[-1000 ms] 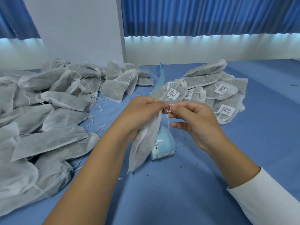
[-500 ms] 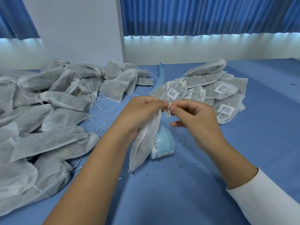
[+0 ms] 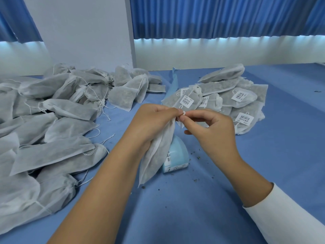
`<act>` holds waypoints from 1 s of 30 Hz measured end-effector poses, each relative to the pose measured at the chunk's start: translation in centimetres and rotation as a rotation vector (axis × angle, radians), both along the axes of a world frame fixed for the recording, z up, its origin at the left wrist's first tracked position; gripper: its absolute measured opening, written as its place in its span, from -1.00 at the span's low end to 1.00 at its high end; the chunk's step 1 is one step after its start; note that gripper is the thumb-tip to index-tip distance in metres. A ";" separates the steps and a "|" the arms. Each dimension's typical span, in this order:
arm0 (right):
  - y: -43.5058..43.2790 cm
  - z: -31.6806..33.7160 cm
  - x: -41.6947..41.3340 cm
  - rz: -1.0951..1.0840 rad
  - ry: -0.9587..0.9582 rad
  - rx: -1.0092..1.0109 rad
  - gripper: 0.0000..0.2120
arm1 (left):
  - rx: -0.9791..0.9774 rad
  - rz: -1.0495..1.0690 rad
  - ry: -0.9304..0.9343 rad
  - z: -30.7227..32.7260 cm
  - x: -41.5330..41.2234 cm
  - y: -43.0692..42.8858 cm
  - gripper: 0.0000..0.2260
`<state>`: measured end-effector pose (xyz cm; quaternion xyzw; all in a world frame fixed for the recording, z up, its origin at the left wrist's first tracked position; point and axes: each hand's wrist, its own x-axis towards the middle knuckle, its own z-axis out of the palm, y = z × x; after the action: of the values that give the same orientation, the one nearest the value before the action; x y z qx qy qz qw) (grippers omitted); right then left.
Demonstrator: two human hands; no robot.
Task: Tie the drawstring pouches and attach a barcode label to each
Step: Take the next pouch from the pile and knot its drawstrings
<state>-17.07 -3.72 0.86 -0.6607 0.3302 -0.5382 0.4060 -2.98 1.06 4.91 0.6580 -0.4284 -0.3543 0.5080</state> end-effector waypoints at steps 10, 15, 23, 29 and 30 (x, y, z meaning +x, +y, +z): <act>-0.3 0.1 0.0 0.099 -0.077 0.047 -0.88 | 0.049 0.018 -0.004 0.2 0.0 -0.2 -0.76; -0.3 0.4 0.0 0.113 -0.048 0.031 -0.88 | 0.122 -0.076 0.029 0.4 0.0 -0.1 -0.80; -0.3 0.3 0.0 0.104 0.053 -0.003 -0.89 | 0.178 -0.138 0.020 0.4 0.4 0.0 -0.80; -0.8 0.5 -0.4 0.038 0.136 -0.037 -0.93 | 0.143 -0.085 0.016 0.2 0.7 -0.3 -0.90; -0.9 0.5 -0.5 0.018 0.167 -0.056 -0.94 | 0.131 -0.072 0.006 0.1 0.8 -0.4 -0.85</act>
<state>-17.53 -4.63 1.37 -0.7175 0.3415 -0.4865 0.3632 -2.18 0.68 5.03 0.6728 -0.4262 -0.4017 0.4521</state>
